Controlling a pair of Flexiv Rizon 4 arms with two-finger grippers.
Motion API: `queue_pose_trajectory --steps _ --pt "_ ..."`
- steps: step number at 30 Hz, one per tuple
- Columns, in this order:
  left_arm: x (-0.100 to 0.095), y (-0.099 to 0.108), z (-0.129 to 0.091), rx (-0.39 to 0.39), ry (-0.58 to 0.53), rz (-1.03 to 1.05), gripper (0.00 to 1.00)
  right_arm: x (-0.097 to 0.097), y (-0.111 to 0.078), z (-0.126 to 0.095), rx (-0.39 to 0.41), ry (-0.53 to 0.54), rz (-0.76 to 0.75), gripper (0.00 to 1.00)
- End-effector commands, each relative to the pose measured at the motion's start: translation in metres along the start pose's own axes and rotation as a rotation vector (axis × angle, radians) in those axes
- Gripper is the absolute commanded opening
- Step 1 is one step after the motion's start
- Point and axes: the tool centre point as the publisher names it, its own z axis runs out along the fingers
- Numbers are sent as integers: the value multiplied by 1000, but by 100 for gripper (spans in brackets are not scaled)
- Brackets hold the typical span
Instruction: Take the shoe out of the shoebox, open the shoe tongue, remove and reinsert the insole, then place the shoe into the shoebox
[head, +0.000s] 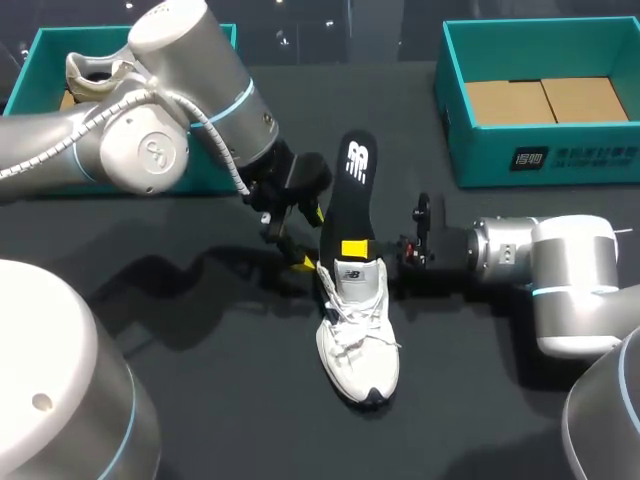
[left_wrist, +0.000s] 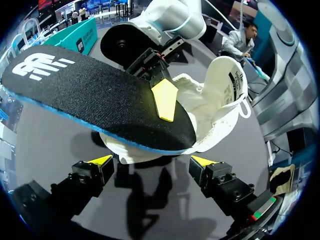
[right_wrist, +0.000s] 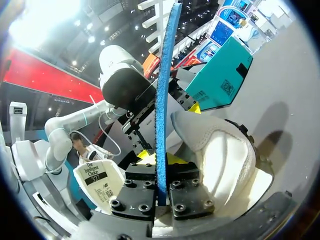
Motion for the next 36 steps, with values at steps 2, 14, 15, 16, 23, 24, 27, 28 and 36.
queue_pose_trajectory --steps 2,14,15,16,23,24,27,28,36 --pt "0 0 -1 -2 0 1 100 4 -1 3 13 0 -22 6" --pt "0 0 -1 -2 0 1 100 14 14 5 49 7 -69 33" --pt "0 0 -1 -2 0 1 100 15 15 6 53 7 -73 33" --pt "0 0 -1 -2 0 1 100 16 16 6 58 7 -77 33" --pt "0 0 -1 -2 0 1 100 22 33 11 104 -3 -113 34" --pt "0 0 -1 -2 0 1 100 22 36 11 111 -4 -118 35" --pt "0 0 -1 -2 0 1 100 22 45 13 126 -10 -128 35" --pt "0 0 -1 -2 0 1 100 21 48 14 128 -12 -130 34" --pt "0 0 -1 -2 0 1 100 13 53 17 141 -42 -105 0"
